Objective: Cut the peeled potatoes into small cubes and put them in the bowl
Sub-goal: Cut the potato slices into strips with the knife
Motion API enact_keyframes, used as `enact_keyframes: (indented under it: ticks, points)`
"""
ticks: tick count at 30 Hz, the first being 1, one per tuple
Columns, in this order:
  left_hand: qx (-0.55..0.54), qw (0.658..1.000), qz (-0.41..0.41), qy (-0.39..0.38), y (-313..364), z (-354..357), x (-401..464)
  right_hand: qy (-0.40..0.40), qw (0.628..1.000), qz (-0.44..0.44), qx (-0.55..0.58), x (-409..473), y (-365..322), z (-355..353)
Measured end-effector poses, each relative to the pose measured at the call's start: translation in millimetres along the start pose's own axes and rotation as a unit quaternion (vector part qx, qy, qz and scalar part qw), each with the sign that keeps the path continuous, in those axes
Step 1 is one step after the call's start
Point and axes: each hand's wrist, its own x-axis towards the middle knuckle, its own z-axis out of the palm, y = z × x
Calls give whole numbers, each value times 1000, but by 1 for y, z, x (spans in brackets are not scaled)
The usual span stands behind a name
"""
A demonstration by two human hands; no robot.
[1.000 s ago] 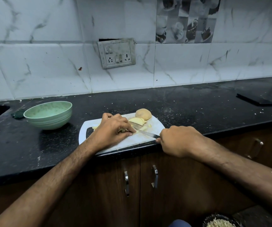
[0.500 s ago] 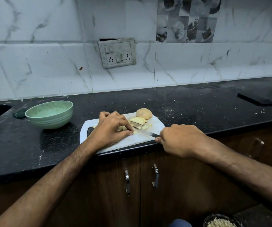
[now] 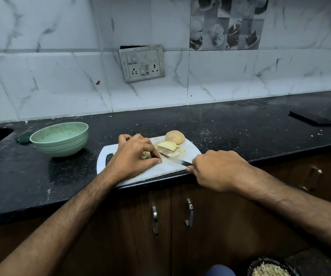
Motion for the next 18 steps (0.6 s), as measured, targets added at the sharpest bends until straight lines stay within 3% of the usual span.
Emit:
enact_keyframes:
  ticks: [9,13,18]
  points:
    - [-2,999,28,-15,1,0,1,-48,998,4,40,6,-5,8]
    - [7,996,74,-58,2,4,3,-33,999,-28,-5,6,-3,8]
    - [-1,996,51,-75,-1,5,4,-33,995,-56,-76,3,19,-5]
